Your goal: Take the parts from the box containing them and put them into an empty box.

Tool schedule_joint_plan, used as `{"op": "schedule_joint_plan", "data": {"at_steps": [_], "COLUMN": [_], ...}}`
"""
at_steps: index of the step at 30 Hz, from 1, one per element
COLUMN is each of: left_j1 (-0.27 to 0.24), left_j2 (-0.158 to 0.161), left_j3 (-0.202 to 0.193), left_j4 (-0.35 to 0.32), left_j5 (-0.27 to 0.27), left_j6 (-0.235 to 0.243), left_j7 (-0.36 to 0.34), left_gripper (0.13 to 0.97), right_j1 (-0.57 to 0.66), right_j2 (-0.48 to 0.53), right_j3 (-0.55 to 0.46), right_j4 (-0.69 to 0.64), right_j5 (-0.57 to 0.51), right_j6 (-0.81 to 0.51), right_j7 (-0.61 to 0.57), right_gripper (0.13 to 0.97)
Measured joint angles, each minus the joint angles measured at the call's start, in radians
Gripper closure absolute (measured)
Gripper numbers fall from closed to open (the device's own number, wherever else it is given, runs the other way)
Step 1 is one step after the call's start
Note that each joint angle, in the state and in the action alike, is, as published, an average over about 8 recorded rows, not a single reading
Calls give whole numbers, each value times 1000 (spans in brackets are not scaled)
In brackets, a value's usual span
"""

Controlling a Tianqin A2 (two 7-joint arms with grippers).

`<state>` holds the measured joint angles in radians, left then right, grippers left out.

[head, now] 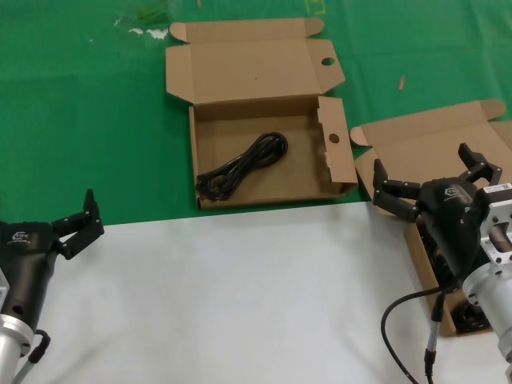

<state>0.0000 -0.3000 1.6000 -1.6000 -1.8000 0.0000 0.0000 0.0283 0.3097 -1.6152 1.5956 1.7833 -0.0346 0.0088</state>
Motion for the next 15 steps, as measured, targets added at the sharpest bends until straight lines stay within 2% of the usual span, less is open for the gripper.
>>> {"op": "schedule_joint_plan", "data": {"at_steps": [15], "left_j1": [0], "left_j2": [0], "left_j3": [0], "left_j4": [0], "left_j5": [0], "left_j6": [0], "left_j7": [0], "left_gripper": [132], "right_j1": [0], "right_j2": [0], "right_j3": [0], "right_j4": [0], "right_j5": [0], "right_j6": [0], "right_j7": [0], "right_gripper": [129]}}
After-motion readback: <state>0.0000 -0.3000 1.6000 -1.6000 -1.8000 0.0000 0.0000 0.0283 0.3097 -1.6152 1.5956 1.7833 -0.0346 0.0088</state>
